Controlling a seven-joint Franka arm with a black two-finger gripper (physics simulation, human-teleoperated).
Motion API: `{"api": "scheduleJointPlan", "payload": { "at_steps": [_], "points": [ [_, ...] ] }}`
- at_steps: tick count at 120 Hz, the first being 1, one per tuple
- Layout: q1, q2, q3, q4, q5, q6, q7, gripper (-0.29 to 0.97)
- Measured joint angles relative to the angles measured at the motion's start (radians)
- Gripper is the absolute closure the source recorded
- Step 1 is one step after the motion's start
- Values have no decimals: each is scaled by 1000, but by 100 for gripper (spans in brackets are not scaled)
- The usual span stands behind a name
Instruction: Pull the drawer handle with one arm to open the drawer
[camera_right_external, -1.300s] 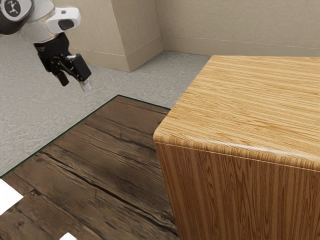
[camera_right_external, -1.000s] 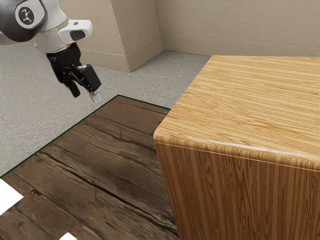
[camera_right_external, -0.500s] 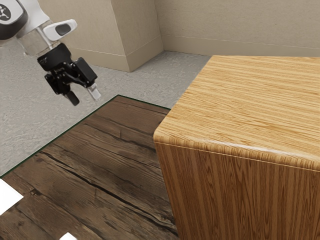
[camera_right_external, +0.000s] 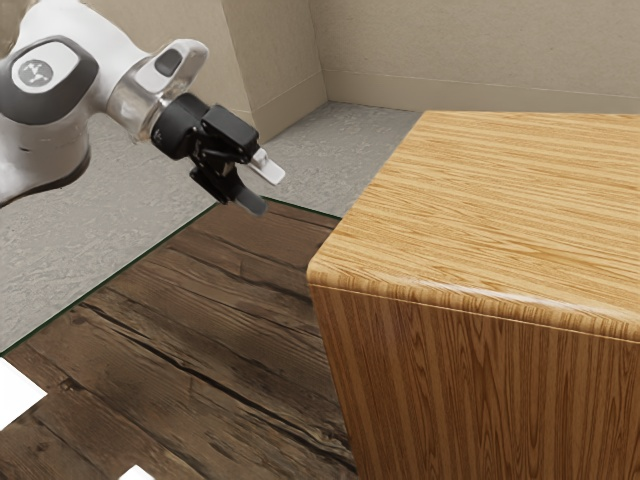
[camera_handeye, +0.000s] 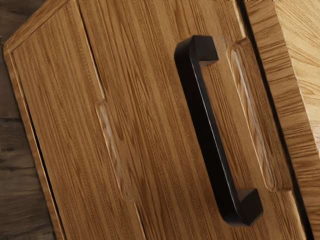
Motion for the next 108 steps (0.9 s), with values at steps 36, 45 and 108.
{"api": "scheduleJointPlan", "payload": {
  "at_steps": [36, 45, 108],
  "points": [
    [-65, 6, -47, -42, 118, 117, -102, 0],
    [-68, 7, -54, -49, 141, 130, -129, 0],
    [-89, -48, -44, -124, 162, 179, -258, 0]
  ]
}}
